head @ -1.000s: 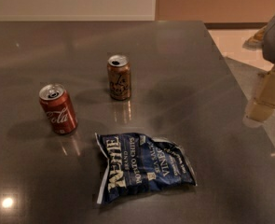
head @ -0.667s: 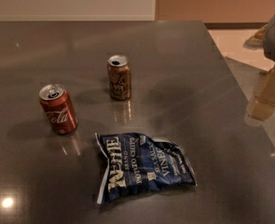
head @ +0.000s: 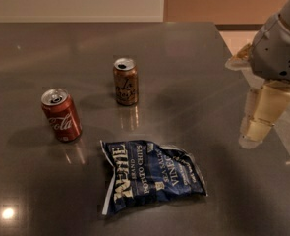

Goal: Pick blue chip bag

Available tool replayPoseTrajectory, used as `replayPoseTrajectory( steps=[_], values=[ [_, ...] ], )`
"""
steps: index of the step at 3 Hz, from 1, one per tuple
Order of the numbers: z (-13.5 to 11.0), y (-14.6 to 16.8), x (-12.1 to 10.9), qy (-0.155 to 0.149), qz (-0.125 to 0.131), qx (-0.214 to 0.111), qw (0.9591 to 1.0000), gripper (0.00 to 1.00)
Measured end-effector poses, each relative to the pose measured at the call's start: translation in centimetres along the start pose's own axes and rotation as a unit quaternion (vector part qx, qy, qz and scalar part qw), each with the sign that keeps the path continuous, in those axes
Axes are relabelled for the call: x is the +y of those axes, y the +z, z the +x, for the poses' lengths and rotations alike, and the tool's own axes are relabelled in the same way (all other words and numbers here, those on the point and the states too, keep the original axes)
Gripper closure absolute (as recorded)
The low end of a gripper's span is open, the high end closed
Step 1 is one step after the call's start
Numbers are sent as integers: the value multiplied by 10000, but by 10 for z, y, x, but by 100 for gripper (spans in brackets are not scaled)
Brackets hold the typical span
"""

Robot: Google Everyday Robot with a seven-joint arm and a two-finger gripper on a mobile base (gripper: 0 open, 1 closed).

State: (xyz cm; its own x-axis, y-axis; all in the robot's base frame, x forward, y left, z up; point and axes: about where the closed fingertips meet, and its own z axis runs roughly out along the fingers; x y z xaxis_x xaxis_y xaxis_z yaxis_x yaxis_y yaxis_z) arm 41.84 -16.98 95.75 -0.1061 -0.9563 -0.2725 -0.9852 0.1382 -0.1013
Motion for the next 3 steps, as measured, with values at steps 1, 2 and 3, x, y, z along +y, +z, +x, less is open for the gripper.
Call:
replayPoseTrajectory(
  steps=[1, 2, 3],
  values=[
    [-18, 28, 22, -281, -247, -179, 9991, 0],
    [-31, 60, 42, -473, -493, -313, 9972, 0],
    [-44, 84, 59, -600, -738, -421, 9946, 0]
  ],
)
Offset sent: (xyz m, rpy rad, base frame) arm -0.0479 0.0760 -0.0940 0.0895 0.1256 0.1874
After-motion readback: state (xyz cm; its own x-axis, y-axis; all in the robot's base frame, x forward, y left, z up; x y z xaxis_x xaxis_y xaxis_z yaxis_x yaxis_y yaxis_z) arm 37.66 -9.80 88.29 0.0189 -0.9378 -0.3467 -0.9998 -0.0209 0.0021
